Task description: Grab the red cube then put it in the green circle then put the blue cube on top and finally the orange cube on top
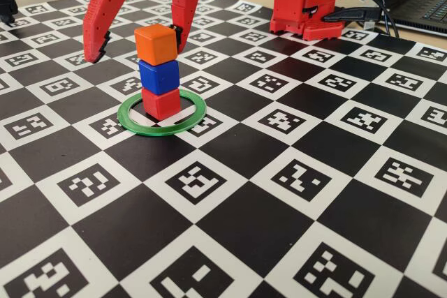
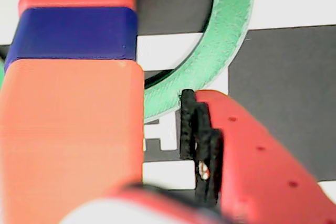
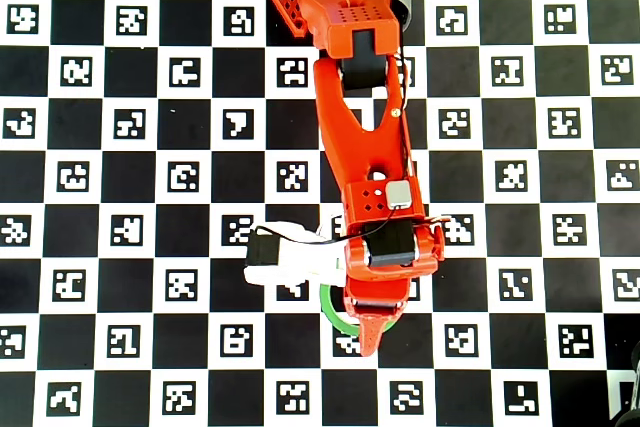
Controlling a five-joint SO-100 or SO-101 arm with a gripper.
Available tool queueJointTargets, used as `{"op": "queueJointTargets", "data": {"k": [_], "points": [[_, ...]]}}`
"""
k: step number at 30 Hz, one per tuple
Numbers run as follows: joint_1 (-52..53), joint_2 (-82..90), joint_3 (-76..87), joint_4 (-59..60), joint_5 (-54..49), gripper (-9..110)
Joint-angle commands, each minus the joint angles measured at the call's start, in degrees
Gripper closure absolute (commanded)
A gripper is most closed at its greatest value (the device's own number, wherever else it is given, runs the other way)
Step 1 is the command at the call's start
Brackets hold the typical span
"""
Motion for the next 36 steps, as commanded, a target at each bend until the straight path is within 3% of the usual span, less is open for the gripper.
{"op": "queueJointTargets", "data": {"k": [1,12,22,26,33,36], "points": [[-0.62,9.67,0.44,0.79,-0.18,48],[-0.18,21.71,10.02,-0.26,-2.99,49],[3.6,37.53,29.44,-8.35,-10.9,56],[5.98,43.86,36.39,-10.55,-15.12,64],[8.61,53.44,44.82,-10.81,-22.85,92],[9.49,58.8,49.22,-11.87,-24.52,99]]}}
